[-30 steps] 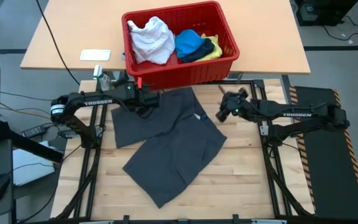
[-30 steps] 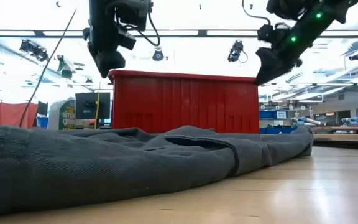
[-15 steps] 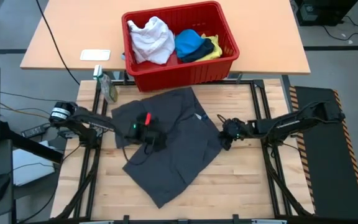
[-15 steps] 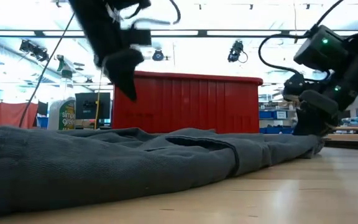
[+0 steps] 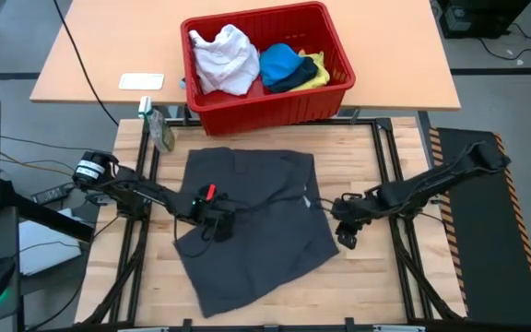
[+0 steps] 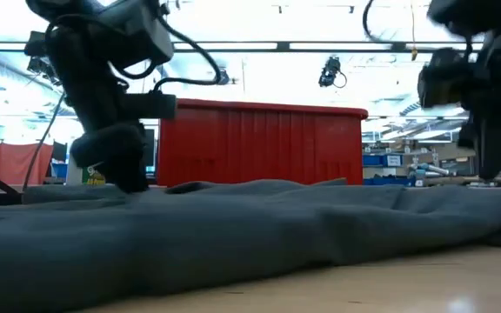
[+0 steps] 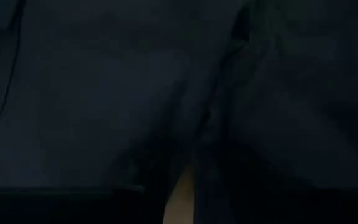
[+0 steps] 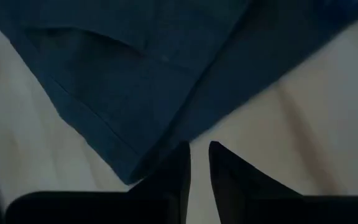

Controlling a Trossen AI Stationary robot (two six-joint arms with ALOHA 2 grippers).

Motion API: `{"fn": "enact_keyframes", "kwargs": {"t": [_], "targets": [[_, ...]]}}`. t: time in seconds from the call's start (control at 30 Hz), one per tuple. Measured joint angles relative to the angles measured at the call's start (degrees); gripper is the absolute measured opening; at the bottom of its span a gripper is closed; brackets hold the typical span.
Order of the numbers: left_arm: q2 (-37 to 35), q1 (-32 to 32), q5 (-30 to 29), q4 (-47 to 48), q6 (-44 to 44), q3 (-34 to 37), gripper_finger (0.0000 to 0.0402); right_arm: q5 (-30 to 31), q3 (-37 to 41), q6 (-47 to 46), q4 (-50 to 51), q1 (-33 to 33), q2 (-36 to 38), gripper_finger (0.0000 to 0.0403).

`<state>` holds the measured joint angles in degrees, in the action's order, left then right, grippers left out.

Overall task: Fold laundry
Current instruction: Fold the black shorts

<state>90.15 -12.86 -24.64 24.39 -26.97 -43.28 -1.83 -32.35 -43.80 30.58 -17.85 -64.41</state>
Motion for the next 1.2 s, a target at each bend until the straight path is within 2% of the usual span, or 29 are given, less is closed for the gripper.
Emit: {"fn": "enact_keyframes", "kwargs": {"t": [0.1, 0.17, 0.3, 0.37, 0.47, 0.57, 0.67, 0.77, 0.9, 1.0, 1.2], "targets": [[0.0, -0.6, -0.2, 2.2, -2.1, -0.5, 0.0143, 9.6, -4.0, 8.7, 0.0, -3.8, 0.2, 0.0067], [-0.2, -1.7, -0.5, 6.2, -5.3, -1.9, 0.0143, 13.2, -5.0, 14.6, -1.3, -6.4, 0.0, 0.0068], [-0.3, -6.7, -3.1, 16.5, -8.8, -7.7, 0.0143, 13.1, -4.4, 23.5, -9.3, -10.6, -0.3, 0.0075], [-0.3, -9.9, -5.4, 20.5, -9.5, -11.2, 0.0143, 12.5, -3.0, 24.2, -14.7, -12.1, -1.2, 0.0085], [-0.3, -14.6, -8.3, 21.5, -8.9, -15.6, 0.0143, 12.2, -1.4, 24.8, -24.0, -13.5, -3.1, 0.0107], [-0.4, -19.5, -10.9, 16.7, -7.9, -16.9, 0.0146, 12.5, -1.2, 26.3, -25.8, -14.0, -6.0, 0.0133], [-0.4, -23.7, -11.1, 10.2, -10.2, -16.1, 0.0158, 12.4, -1.1, 26.3, -25.7, -15.0, -8.5, 0.0163], [-0.3, -26.9, -9.0, 5.5, -16.1, -15.7, 0.0189, 12.1, -1.1, 26.3, -25.3, -17.0, -10.5, 0.0198], [-0.2, -30.8, -4.2, -1.8, -17.8, -15.7, 0.0251, 13.4, -1.8, 26.9, -25.2, -19.6, -12.3, 0.0245], [-0.2, -34.4, -3.0, -4.3, -18.6, -15.7, 0.0279, 17.2, -2.4, 27.5, -24.8, -21.4, -13.6, 0.0273], [4.0, -40.3, -3.2, -5.7, -27.6, -15.7, 0.0277, 25.9, -2.4, 27.5, -24.6, -24.6, -17.7, 0.0290]]}}
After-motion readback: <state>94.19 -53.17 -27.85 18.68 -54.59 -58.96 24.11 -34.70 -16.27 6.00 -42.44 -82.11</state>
